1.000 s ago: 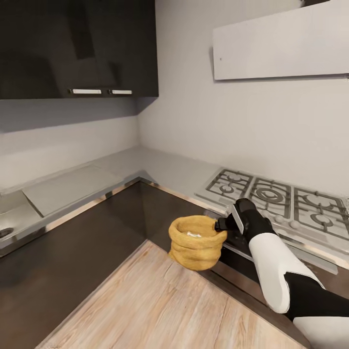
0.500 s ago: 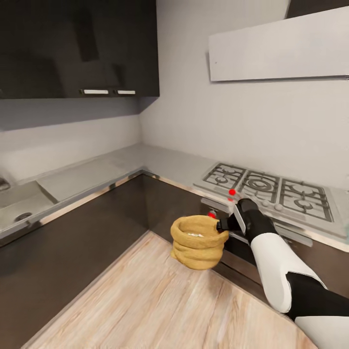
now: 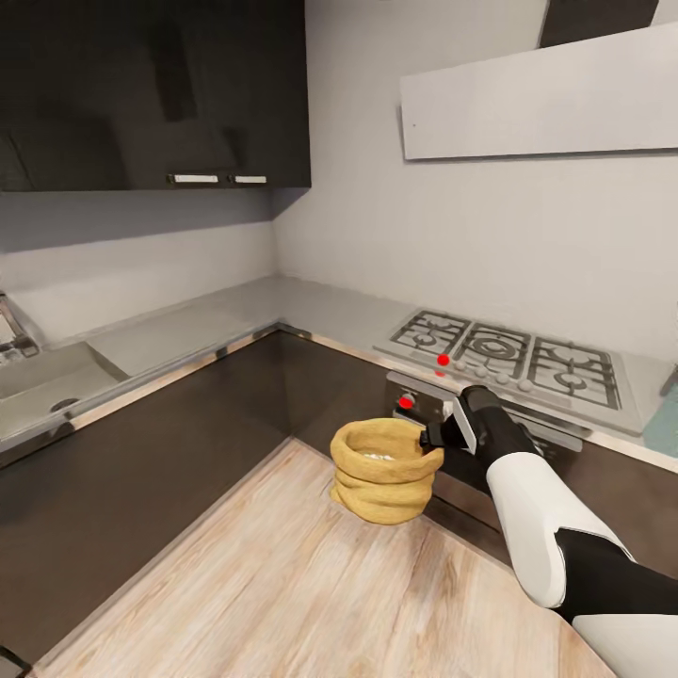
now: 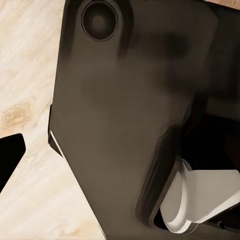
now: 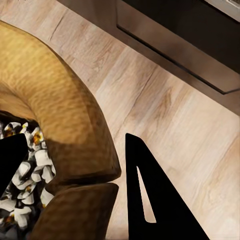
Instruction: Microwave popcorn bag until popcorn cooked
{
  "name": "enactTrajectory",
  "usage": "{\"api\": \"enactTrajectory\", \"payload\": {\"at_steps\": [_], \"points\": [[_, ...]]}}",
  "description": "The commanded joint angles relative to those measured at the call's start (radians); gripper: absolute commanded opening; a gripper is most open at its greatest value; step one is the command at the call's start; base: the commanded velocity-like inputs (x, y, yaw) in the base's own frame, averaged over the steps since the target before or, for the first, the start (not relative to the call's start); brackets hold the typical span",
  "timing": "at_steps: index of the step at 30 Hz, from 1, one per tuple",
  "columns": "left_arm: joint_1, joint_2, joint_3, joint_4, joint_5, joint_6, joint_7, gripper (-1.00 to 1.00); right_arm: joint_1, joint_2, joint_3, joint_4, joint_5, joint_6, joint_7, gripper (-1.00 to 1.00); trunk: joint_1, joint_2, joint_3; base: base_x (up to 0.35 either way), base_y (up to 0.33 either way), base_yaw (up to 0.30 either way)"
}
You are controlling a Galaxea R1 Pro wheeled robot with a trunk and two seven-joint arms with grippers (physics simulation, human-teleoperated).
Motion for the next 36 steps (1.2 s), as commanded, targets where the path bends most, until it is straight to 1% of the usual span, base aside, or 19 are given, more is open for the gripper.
{"api": "enactTrajectory", "payload": {"at_steps": [1, 6, 30, 36], "points": [[0.000, 0.000, 0.001, -0.001, 0.006, -0.001, 0.000, 1.00, -0.001, 0.001, -0.006, -0.001, 0.009, 0.003, 0.009, -1.00, 0.000, -0.001, -0.001, -0.002, 0.000, 0.000], [0.000, 0.001, 0.001, -0.001, 0.006, -0.001, 0.000, 1.00, -0.001, 0.002, -0.006, -0.002, 0.009, 0.003, 0.009, -1.00, 0.000, -0.001, 0.002, 0.000, 0.000, 0.000], [0.000, 0.001, 0.001, -0.001, 0.006, -0.001, 0.000, 1.00, -0.001, 0.003, -0.005, -0.002, 0.009, 0.003, 0.007, -1.00, 0.000, -0.001, 0.038, 0.000, 0.000, 0.000], [0.000, 0.001, 0.001, -0.001, 0.006, -0.001, 0.000, 1.00, -0.001, 0.002, -0.006, -0.001, 0.009, 0.003, 0.008, -1.00, 0.000, -0.001, 0.040, 0.000, 0.000, 0.000]]}}
